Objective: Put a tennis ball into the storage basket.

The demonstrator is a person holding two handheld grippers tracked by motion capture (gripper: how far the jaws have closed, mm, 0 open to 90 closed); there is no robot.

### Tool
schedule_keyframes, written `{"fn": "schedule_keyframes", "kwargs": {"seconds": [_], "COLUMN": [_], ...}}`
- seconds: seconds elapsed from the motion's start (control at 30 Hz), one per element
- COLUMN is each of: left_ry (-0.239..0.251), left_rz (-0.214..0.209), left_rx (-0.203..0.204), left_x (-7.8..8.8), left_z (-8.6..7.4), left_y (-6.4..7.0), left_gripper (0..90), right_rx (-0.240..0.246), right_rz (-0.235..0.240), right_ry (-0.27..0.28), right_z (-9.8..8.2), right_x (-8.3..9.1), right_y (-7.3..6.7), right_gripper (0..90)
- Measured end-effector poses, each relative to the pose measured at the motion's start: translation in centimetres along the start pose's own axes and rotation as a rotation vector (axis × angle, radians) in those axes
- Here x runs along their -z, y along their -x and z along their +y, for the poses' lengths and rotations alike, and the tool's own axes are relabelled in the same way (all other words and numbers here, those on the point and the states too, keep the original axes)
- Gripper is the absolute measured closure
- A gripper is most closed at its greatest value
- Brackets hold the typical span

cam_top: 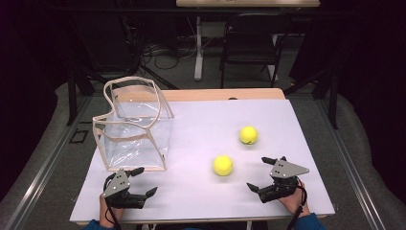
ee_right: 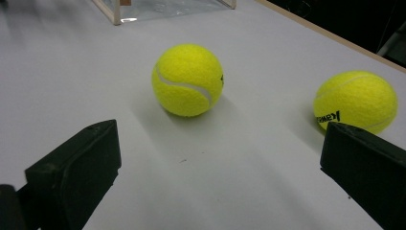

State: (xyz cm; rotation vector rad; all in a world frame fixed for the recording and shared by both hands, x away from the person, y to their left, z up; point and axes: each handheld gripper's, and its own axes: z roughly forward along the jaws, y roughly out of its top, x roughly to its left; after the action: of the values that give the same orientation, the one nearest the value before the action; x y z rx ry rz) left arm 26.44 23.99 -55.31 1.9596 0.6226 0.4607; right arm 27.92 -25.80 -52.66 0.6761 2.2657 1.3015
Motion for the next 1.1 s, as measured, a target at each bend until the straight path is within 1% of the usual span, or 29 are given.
{"fn": "schedule_keyframes", "kwargs": {"seconds": [0.23, 0.4, 0.47, 0.53, 0.73, 0.93, 1.03, 1.1], "left_ry": [0.018, 0.018, 0.020, 0.022, 0.021, 0.027, 0.032, 0.032], "left_rz": [0.000, 0.000, -0.008, -0.010, -0.007, -0.002, 0.005, 0.003], "left_rx": [0.005, 0.005, -0.002, 0.001, -0.003, -0.003, -0.010, -0.007], "left_x": [0.0, 0.0, 0.0, 0.0, 0.0, 0.1, 0.1, 0.1], "left_z": [0.0, 0.0, 0.0, -0.1, -0.1, -0.1, -0.1, -0.1], "left_y": [0.0, 0.0, 0.0, 0.0, 0.0, 0.1, 0.1, 0.1], "left_gripper": [16.2, 16.2, 16.2, 16.2, 16.2, 16.2, 16.2, 16.2], "right_rx": [-0.006, -0.009, -0.009, -0.022, -0.016, -0.019, -0.019, -0.019], "right_rz": [0.000, 0.001, 0.001, -0.006, -0.012, -0.005, -0.001, 0.003], "right_ry": [0.001, 0.000, 0.000, -0.009, -0.017, -0.031, -0.038, -0.041], "right_z": [0.2, 0.2, 0.2, 0.4, 0.8, 1.5, 1.9, 2.2], "right_x": [0.1, 0.1, 0.1, -0.1, -0.2, -0.4, -0.7, -0.8], "right_y": [0.0, 0.0, 0.0, 0.1, 0.0, 0.0, -0.1, -0.1], "right_gripper": [0.0, 0.0, 0.0, 0.0, 0.0, 0.0, 0.0, 0.0]}}
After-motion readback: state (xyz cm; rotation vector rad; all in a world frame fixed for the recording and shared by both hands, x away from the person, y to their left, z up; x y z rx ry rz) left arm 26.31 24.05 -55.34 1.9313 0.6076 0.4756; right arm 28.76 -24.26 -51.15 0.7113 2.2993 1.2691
